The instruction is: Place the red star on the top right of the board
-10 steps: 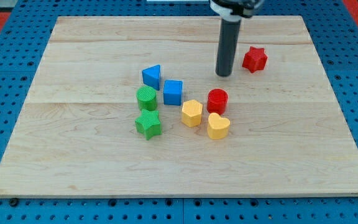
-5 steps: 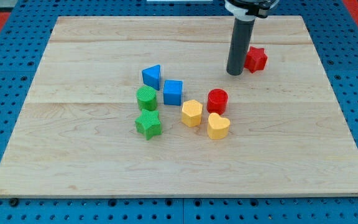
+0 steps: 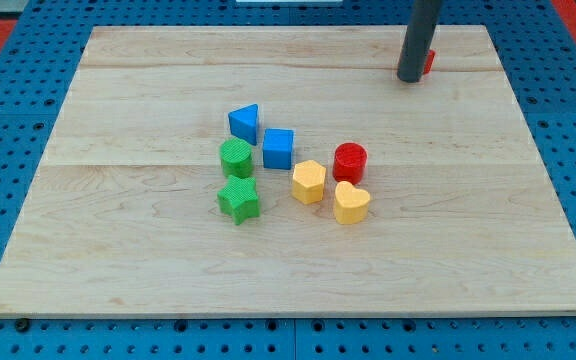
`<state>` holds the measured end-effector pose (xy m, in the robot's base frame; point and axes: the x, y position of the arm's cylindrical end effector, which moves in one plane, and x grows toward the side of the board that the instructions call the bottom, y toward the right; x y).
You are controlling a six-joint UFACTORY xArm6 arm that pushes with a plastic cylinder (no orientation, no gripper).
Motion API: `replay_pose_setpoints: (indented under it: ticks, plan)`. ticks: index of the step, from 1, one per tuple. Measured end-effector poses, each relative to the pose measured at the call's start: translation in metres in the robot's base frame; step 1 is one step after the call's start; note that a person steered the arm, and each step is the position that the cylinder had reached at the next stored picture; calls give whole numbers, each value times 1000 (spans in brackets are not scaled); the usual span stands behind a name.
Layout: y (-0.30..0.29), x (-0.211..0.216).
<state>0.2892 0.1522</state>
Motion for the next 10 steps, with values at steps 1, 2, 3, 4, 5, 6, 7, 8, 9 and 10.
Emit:
replay_pose_setpoints:
  ticks: [1,2,3,4,5,6,7,8,9,10]
  plan:
    - [-10,-20]
    - [-10,-30]
    - [-6,-33]
    - [7,-25]
    - [27,-21]
    - [44,-21]
    - [48,-28]
    - [48,-43]
    - [48,-39]
    - [48,-19]
